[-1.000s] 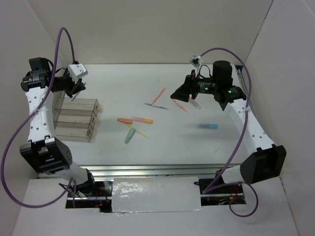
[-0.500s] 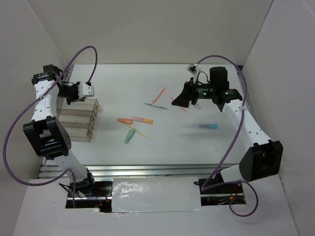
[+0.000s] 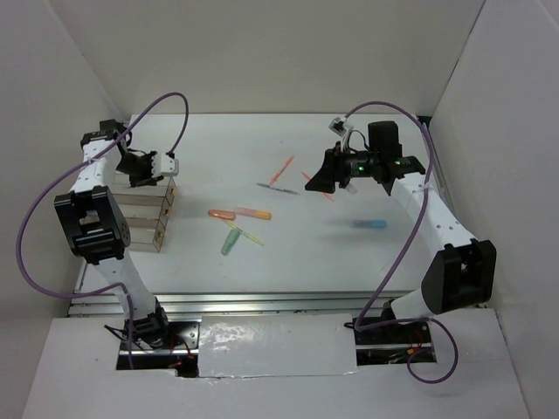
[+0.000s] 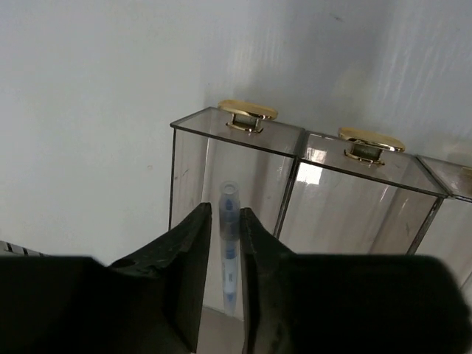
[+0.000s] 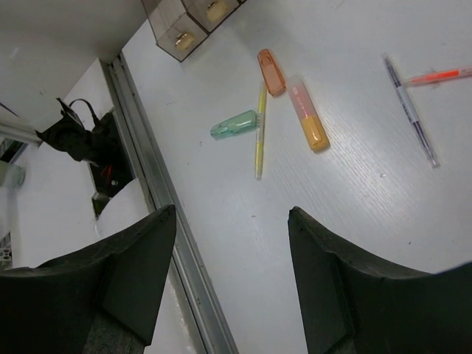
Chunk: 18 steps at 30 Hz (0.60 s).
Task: Sort the stationery into containers
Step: Place the pen in the storage box, then pick up the pen from the center of the board.
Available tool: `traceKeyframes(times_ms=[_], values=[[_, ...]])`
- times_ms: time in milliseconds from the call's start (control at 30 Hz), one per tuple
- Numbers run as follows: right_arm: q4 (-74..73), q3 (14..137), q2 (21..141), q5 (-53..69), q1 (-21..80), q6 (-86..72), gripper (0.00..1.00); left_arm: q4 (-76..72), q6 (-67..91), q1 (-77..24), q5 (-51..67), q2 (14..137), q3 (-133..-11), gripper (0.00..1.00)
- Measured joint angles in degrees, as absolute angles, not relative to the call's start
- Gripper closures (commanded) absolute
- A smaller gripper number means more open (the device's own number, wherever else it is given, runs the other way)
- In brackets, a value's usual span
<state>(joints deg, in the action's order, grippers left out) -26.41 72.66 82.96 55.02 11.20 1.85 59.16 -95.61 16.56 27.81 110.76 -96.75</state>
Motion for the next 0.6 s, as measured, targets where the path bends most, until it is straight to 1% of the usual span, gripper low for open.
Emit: traceKeyframes(times_ms=[33,67,100,167,233,333,367,467,533,600], values=[[-26.55,72.66,83.07,54.98,11.18,2.02,0.31,58.74,-95.55,16.51,27.44,110.89,-96.75,0.58],[-26.68,72.66,83.15,55.00,11.18,2.13,0.31,58.28,-95.18,16.38,27.03,110.93,-96.75,0.49],[-26.79,72.66,83.24,54.98,11.16,2.26,0.31,57.84,-94.61,16.29,26.76,110.93,-96.75,0.43],[-26.89,72.66,83.42,54.94,11.09,2.52,0.31,57.36,-93.69,16.23,26.17,110.96,-97.01,0.40],[-27.24,72.66,83.53,54.85,11.05,2.72,0.31,58.02,-92.60,16.19,26.17,111.50,-98.80,0.39],[-27.90,72.66,83.55,54.81,10.98,2.98,0.31,59.18,-91.35,16.16,27.55,111.59,-102.59,0.42],[-28.01,72.66,83.55,54.78,10.96,3.09,0.31,59.79,-91.05,16.12,28.62,111.57,-104.27,0.48],[-28.25,72.64,83.55,54.61,10.96,3.40,0.32,61.95,-90.15,14.92,32.29,110.32,-107.87,0.56],[-28.32,72.58,83.55,54.54,10.85,3.62,0.32,64.07,-89.80,11.84,33.69,107.72,-107.44,0.58],[-28.32,72.36,83.55,54.33,10.52,3.88,0.32,64.49,-89.21,6.50,34.74,104.18,-104.49,0.58]])
